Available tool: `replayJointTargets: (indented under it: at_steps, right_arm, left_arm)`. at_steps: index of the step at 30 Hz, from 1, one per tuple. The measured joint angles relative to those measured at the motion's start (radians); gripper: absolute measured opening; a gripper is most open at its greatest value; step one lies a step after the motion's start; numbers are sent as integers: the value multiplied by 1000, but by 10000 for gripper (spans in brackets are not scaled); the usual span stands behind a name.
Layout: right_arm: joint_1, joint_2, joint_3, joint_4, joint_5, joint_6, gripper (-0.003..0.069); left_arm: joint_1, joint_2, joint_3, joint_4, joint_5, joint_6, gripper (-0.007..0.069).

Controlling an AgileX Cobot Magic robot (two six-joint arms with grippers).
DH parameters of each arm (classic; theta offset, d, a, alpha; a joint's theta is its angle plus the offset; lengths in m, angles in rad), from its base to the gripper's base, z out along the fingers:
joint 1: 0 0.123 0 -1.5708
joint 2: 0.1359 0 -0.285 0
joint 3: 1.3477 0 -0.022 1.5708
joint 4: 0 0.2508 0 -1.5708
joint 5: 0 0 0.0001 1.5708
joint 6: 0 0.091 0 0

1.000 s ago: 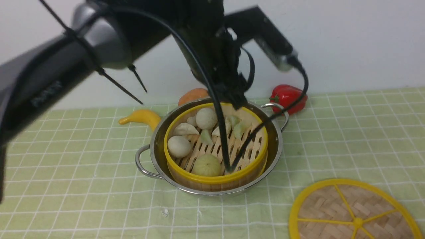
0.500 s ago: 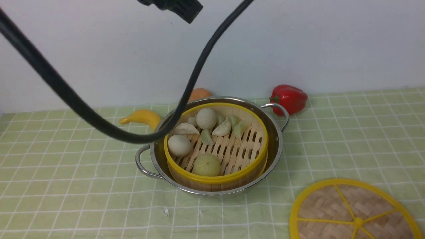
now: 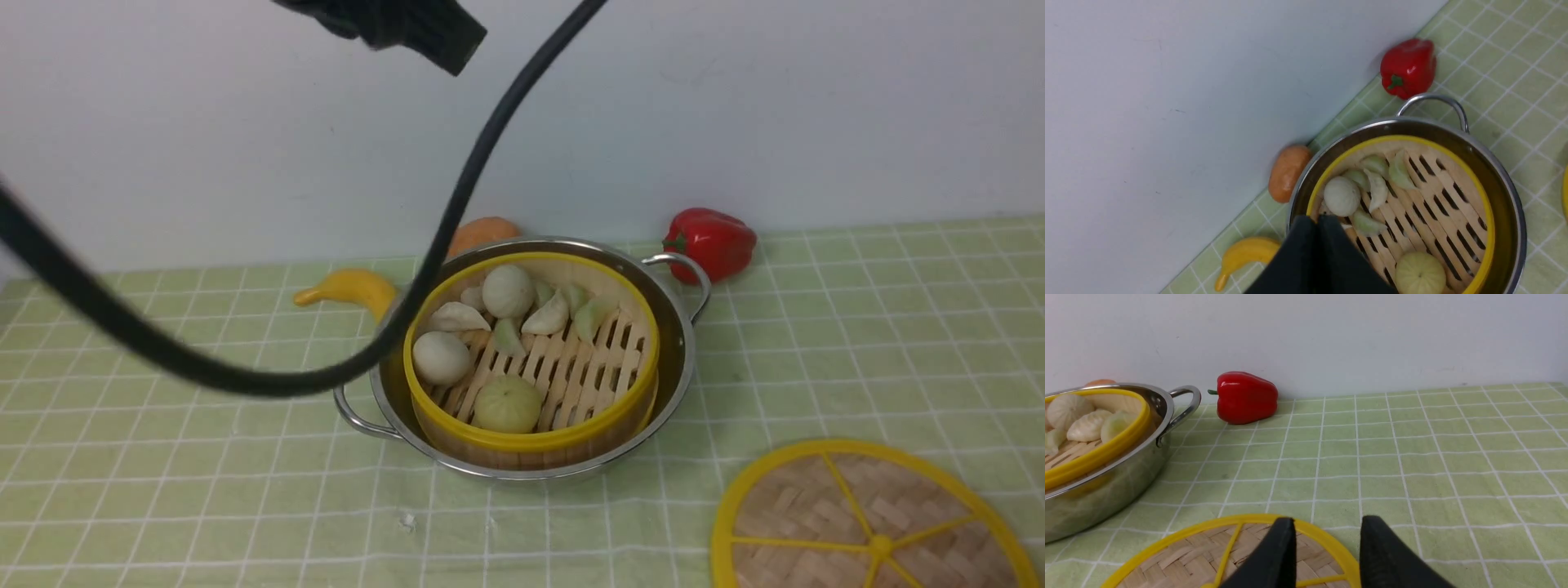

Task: Place the steamer in the pot on the green tablecloth, and put the lid on the steamer.
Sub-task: 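Move the gripper down to the bamboo steamer lid and grasp its center knob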

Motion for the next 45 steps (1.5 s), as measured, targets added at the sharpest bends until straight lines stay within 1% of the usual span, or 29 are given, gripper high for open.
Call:
replayJointTargets:
  at_steps: [1,2,4,5,6,8,9,11,12,14,18,19,20,22,30,36,45]
  right_arm:
    - [0,0,0,0,0,0,242]
    - [0,0,0,0,0,0,242]
    - [0,0,0,0,0,0,242]
    - [0,0,0,0,0,0,242]
    - [0,0,0,0,0,0,242]
    - [0,0,0,0,-1,0,242]
    - [0,0,0,0,-1,0,242]
    - [0,0,0,0,-1,0,242]
    - [0,0,0,0,-1,0,242]
    - [0,0,0,0,-1,0,242]
    - [0,0,0,0,-1,0,242]
    - [0,0,0,0,-1,0,242]
    - [0,0,0,0,-1,0,242]
    - [0,0,0,0,-1,0,242]
    - [0,0,0,0,-1,0,242]
    - [0,0,0,0,-2,0,242]
    - [0,0,0,0,-2,0,242]
  left_arm:
    - [4,-9,13,-4,-11,1,-11]
    - [40,-73,109,-33,-103,-5,-8]
    - [101,-165,269,-80,-236,-6,-5]
    - [158,-240,376,-117,-341,-6,-3]
    - [185,-271,450,-144,-388,-6,-1]
    - [301,-403,641,-217,-534,-6,1]
    - [301,-403,661,-217,-546,-6,1]
    - [434,-551,921,-303,-677,-6,1]
    - [453,-574,939,-313,-692,-6,1]
    - [554,-704,1134,-350,-762,-6,4]
    - [688,-942,1387,-366,-806,-6,12]
    - [697,-964,1397,-367,-807,-6,12]
    - [721,-1052,1470,-369,-809,-6,12]
    - [744,-1152,1553,-373,-810,-6,20]
    - [757,-1416,1719,-374,-795,-6,22]
    - [757,-1460,1789,-374,-777,-6,22]
    - [757,-1460,1796,-374,-736,-6,43]
